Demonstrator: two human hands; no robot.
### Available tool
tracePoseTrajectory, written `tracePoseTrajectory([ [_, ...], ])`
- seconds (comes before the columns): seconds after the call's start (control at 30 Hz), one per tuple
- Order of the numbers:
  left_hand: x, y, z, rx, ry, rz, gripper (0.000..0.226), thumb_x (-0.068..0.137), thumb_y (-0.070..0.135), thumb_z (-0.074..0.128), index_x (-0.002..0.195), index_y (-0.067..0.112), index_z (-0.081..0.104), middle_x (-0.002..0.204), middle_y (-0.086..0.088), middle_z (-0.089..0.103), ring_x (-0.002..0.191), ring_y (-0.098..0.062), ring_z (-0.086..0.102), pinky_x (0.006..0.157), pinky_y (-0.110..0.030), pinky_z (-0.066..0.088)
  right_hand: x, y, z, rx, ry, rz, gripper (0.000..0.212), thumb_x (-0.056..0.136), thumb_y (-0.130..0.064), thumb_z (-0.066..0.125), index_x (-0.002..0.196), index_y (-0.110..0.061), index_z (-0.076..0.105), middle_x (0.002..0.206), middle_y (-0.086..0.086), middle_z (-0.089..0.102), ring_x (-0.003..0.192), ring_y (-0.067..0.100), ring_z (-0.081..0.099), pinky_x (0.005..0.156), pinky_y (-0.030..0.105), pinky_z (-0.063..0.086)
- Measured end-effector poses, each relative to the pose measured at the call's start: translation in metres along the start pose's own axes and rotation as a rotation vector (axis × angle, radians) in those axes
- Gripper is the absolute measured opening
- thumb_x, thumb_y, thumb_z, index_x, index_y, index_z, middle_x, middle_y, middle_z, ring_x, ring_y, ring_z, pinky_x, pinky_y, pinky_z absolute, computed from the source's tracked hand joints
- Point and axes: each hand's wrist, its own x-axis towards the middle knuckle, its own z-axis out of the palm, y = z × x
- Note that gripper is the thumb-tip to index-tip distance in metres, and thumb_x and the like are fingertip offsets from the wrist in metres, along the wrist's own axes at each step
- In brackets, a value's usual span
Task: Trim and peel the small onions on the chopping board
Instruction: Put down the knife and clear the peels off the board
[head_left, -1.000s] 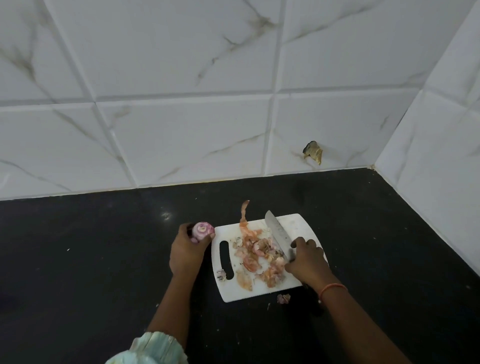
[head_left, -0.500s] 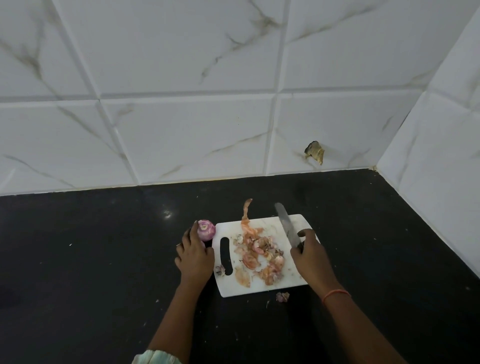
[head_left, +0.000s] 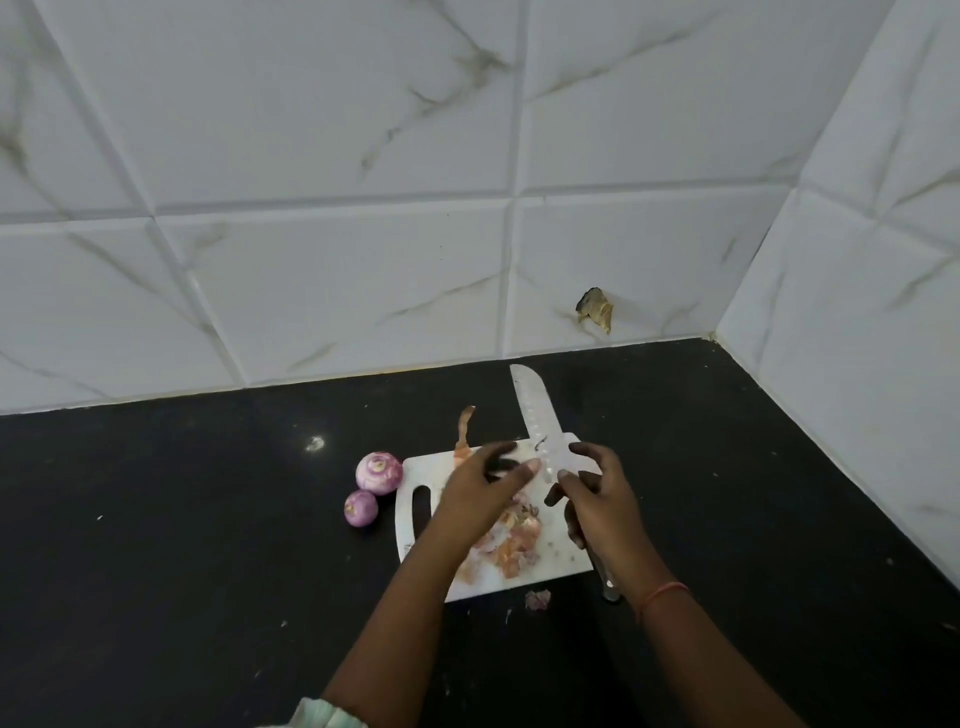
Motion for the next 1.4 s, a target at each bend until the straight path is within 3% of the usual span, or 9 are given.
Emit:
tracePoseTrajectory([
  [0.1,0.002,0.004,0.016,-0.406,-0.213,-0.161,0.050,0.082,0.043,0.079,0.125,0.021,0.067,0.118,-0.006,0.073,0.106,-0.021,0.069,0.094,-0.034,0.055,0.000,-0.001,0.001,-0.005,-0.031,0.000,0.035,0.094,-0.010,0.054,0.120,-0.033,0.047,0.077,0.019,0.068,0.043,0.017,0.044,0.038,0.026,0.034],
  [0.43,0.036,0.007,0.001,-0.789,0.153,-0.262,0.032,0.086,0.008,0.076,0.117,0.004,0.070,0.087,-0.003,0.075,0.073,-0.011,0.066,0.066,-0.023,0.054,-0.001,0.008,-0.034,-0.147,-0.077,0.036,0.043,0.088,-0.007,0.054,0.120,-0.035,0.046,0.073,0.013,0.068,0.046,0.014,0.046,0.043,0.025,0.036],
  [0.6,0.034,0.007,-0.013,-0.019,0.258,-0.075,0.013,0.083,0.023,0.082,0.087,0.013,0.075,0.079,0.002,0.072,0.074,-0.013,0.067,0.071,-0.025,0.055,0.008,0.032,-0.061,-0.543,0.279,-0.079,0.017,0.091,-0.015,0.058,0.107,-0.020,0.054,0.094,0.004,0.066,0.077,0.017,0.062,0.064,0.028,0.046],
  [0.73,0.027,-0.004,-0.014,0.438,0.182,-0.003,0.010,0.090,0.020,0.074,0.097,0.017,0.079,0.098,0.003,0.076,0.088,-0.012,0.067,0.077,-0.021,0.048,0.022,0.051,-0.075,-0.811,0.369,-0.133,0.026,0.088,-0.010,0.060,0.113,-0.015,0.055,0.107,0.008,0.060,0.098,0.027,0.058,0.074,0.035,0.045],
  [0.9,0.019,-0.011,-0.017,0.587,0.124,0.008,0.032,0.101,0.010,0.052,0.123,0.023,0.073,0.132,-0.001,0.062,0.106,-0.015,0.062,0.084,-0.016,0.041,0.033,0.064,-0.076,-0.968,0.307,-0.055,0.030,0.083,-0.014,0.071,0.110,-0.016,0.059,0.114,0.009,0.055,0.106,0.028,0.052,0.085,0.040,0.049],
  [1.07,0.018,-0.022,-0.034,0.531,0.173,0.005,0.012,0.092,0.020,0.071,0.101,0.025,0.078,0.117,0.003,0.065,0.080,-0.003,0.057,0.069,-0.013,0.043,0.033,0.068,-0.070,-0.934,0.332,-0.017,0.030,0.085,-0.016,0.069,0.114,-0.014,0.061,0.115,0.012,0.056,0.107,0.029,0.053,0.087,0.039,0.046],
  [1.17,0.020,-0.029,-0.043,0.546,0.105,0.030,0.034,0.083,0.024,0.079,0.114,0.030,0.069,0.126,-0.001,0.056,0.096,-0.008,0.058,0.080,-0.022,0.051,0.033,0.056,-0.057,-1.051,0.344,-0.051,0.035,0.087,-0.026,0.067,0.121,-0.018,0.060,0.121,0.009,0.053,0.113,0.027,0.050,0.092,0.039,0.044],
  [1.3,0.022,-0.031,-0.043,0.773,-0.062,-0.041,0.095,0.072,0.034,0.086,0.150,0.042,0.033,0.155,-0.004,0.023,0.140,-0.033,0.029,0.111,-0.046,0.040,0.027,0.034,-0.008,-0.790,-0.006,-0.188,0.055,0.081,-0.037,0.074,0.131,-0.024,0.053,0.129,0.002,0.045,0.120,0.021,0.047,0.097,0.039,0.048],
  [1.4,0.023,-0.037,-0.035,0.851,-0.162,-0.055,0.100,0.074,0.035,0.086,0.154,0.041,0.027,0.161,-0.003,0.014,0.144,-0.035,0.021,0.116,-0.046,0.031,0.019,0.028,0.023,-0.816,-0.380,-0.090,0.091,0.069,-0.037,0.084,0.145,-0.034,0.033,0.135,0.001,0.032,0.124,0.022,0.042,0.103,0.040,0.046],
])
